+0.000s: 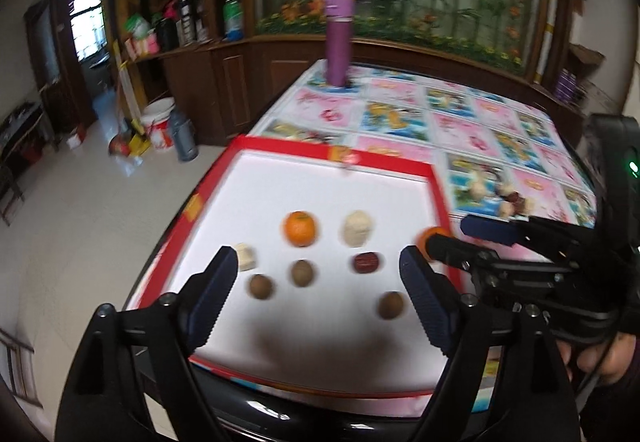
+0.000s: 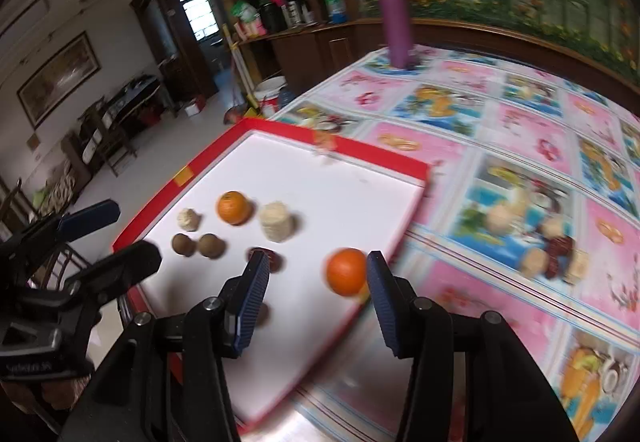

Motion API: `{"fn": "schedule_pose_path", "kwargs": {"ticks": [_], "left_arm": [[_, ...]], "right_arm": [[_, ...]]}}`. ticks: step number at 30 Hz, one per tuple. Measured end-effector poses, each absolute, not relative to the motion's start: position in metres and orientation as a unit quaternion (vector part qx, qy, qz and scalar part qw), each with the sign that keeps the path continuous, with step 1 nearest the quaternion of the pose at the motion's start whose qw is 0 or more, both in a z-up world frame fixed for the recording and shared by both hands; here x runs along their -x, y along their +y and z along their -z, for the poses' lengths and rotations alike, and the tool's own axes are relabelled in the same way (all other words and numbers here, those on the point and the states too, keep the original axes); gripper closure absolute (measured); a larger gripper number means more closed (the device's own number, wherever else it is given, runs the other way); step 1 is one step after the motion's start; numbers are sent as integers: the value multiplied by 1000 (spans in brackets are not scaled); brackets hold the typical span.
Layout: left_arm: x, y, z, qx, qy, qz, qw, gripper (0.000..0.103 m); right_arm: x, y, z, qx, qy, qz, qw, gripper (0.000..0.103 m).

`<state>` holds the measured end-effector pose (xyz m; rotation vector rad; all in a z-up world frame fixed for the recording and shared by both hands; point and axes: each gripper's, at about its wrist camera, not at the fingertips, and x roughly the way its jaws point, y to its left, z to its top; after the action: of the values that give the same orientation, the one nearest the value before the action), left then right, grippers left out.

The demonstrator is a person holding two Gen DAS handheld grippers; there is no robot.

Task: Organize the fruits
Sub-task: 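Move both open grippers back to the beige pieces on the tablecloth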

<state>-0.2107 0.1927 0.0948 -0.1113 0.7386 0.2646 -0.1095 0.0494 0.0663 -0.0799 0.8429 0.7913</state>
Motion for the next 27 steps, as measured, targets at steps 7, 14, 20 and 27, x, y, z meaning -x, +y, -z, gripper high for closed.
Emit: {"fn": "schedule_pose_path", "kwargs": {"ticks": [7, 14, 20, 27], "left_arm": [[196, 142, -97, 27, 372, -85, 924, 14], [177, 95, -94, 7, 388, -47, 920, 13], [153, 63, -86, -12, 404, -36, 914, 13], [128, 47, -74, -23, 420, -34, 906, 13]], "right_arm": [[104, -12, -73, 12, 388, -328, 861, 53], [102, -68, -72, 16, 379, -278, 882, 53], [91, -102, -69, -7, 385, -257, 886, 53], [74, -121, -65, -21, 389, -243, 888, 53]]}}
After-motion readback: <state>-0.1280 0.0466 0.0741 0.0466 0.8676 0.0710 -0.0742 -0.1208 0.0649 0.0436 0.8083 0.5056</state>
